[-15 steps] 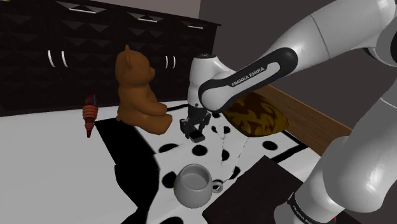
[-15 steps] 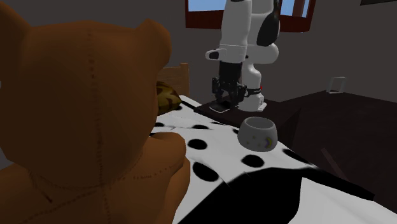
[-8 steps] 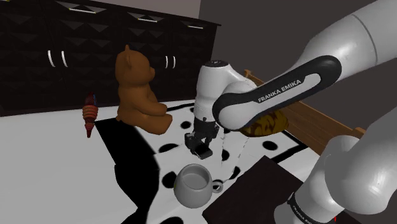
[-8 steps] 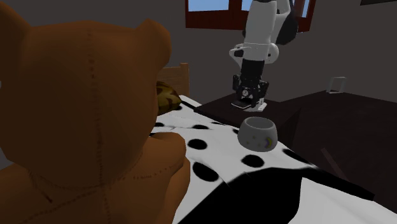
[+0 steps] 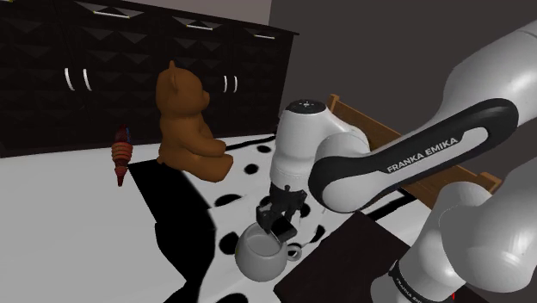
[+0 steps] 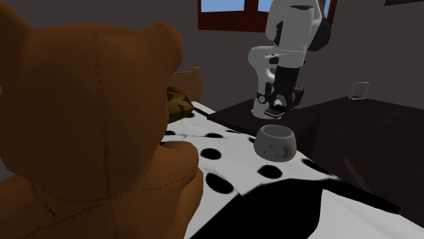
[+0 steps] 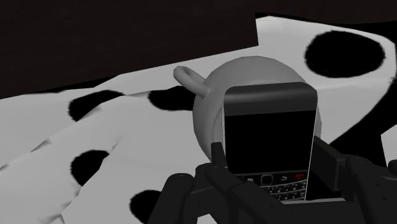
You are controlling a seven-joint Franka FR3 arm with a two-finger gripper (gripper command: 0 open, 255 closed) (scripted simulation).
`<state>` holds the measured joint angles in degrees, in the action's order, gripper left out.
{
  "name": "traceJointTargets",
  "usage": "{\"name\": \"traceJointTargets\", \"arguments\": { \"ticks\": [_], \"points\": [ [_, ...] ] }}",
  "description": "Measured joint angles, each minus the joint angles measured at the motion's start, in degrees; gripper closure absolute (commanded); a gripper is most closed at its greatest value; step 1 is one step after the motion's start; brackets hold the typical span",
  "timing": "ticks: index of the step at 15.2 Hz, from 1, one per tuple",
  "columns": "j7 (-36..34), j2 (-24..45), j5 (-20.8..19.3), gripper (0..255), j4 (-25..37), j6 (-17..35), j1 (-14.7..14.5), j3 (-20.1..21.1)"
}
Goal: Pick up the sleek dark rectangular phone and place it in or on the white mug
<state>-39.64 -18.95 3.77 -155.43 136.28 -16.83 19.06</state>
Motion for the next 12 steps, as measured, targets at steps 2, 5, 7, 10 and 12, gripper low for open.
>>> {"name": "traceJointTargets", "arguments": {
  "ticks": [2,5,7,10,12],
  "points": [
    [-0.6,1.3,-0.3,255,-0.6,1.9,0.1,0.4],
    [-1.2,3.5,-1.0,255,-1.6,5.0,0.6,0.8],
    [-1.8,5.4,-1.8,255,-1.8,7.0,1.0,1.2],
    [-3.0,8.1,-3.1,255,-2.3,10.2,1.6,1.7],
    [-3.7,9.5,-4.0,255,-2.6,11.9,1.9,2.0]
  ]
}}
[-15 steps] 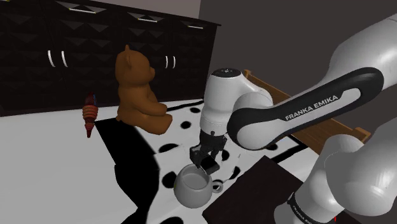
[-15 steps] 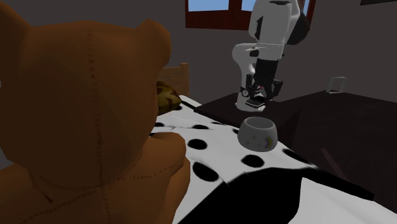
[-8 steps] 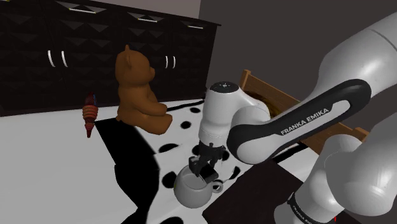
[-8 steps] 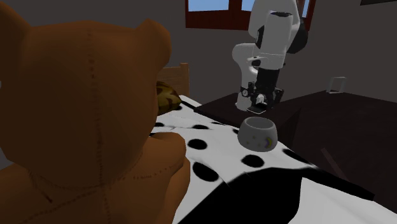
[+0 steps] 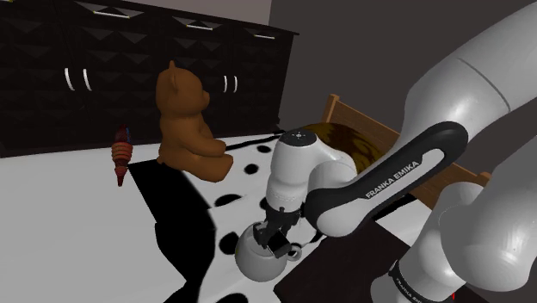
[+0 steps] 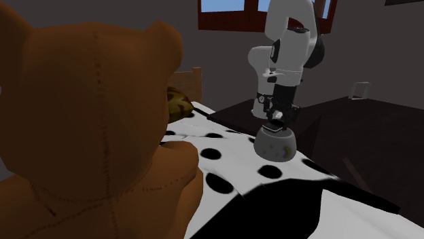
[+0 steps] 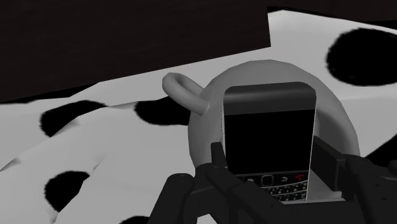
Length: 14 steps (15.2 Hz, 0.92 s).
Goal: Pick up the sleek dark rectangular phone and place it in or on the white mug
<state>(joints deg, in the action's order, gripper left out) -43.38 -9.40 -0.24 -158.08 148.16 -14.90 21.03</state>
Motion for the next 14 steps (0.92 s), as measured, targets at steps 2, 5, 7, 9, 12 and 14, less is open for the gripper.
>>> {"name": "traceJointTargets", "arguments": {
  "ticks": [2,5,7,9,12,14],
  "points": [
    [-0.2,0.3,-0.2,255,0.0,0.4,0.1,0.0],
    [-0.3,0.5,-0.4,255,0.0,0.5,0.2,0.1],
    [-0.3,0.5,-0.4,0,0.0,0.6,0.2,0.1],
    [-0.3,0.6,-0.4,0,0.0,0.7,0.2,0.1],
    [-0.3,0.7,-0.4,0,0.0,0.7,0.2,0.1],
    [0.3,-0.6,0.4,0,0.1,-0.6,-0.2,-0.1]
  ]
}}
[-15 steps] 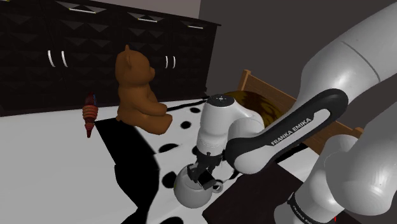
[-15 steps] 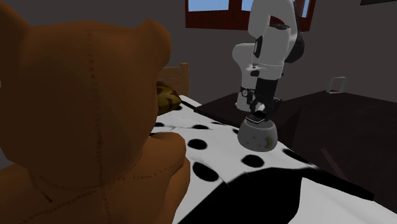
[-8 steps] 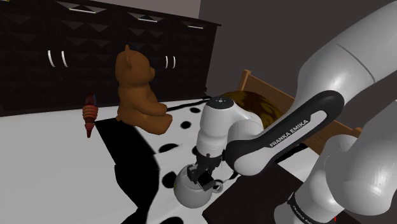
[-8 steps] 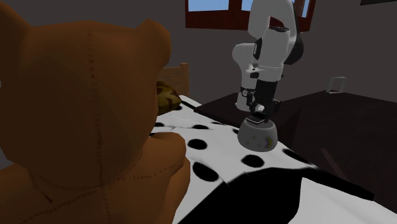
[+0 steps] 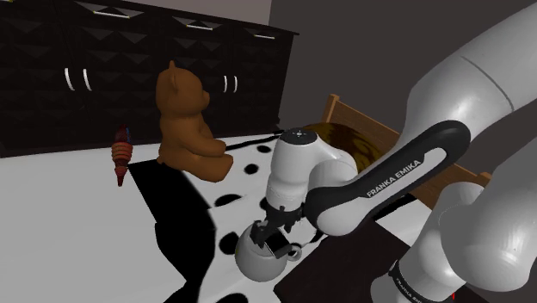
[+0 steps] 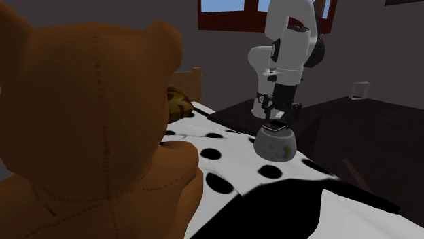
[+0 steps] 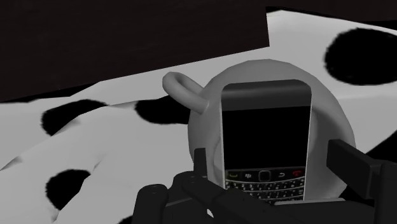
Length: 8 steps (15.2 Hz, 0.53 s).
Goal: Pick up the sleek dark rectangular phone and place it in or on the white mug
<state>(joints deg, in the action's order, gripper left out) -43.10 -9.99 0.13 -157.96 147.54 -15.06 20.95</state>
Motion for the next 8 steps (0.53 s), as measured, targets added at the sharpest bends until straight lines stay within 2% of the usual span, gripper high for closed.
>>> {"name": "traceJointTargets", "arguments": {
  "ticks": [4,8],
  "points": [
    [2.1,-6.2,3.0,0,1.3,-7.3,-1.5,-0.8],
    [2.3,-6.8,3.2,0,1.7,-8.3,-1.6,-1.0]
  ]
}}
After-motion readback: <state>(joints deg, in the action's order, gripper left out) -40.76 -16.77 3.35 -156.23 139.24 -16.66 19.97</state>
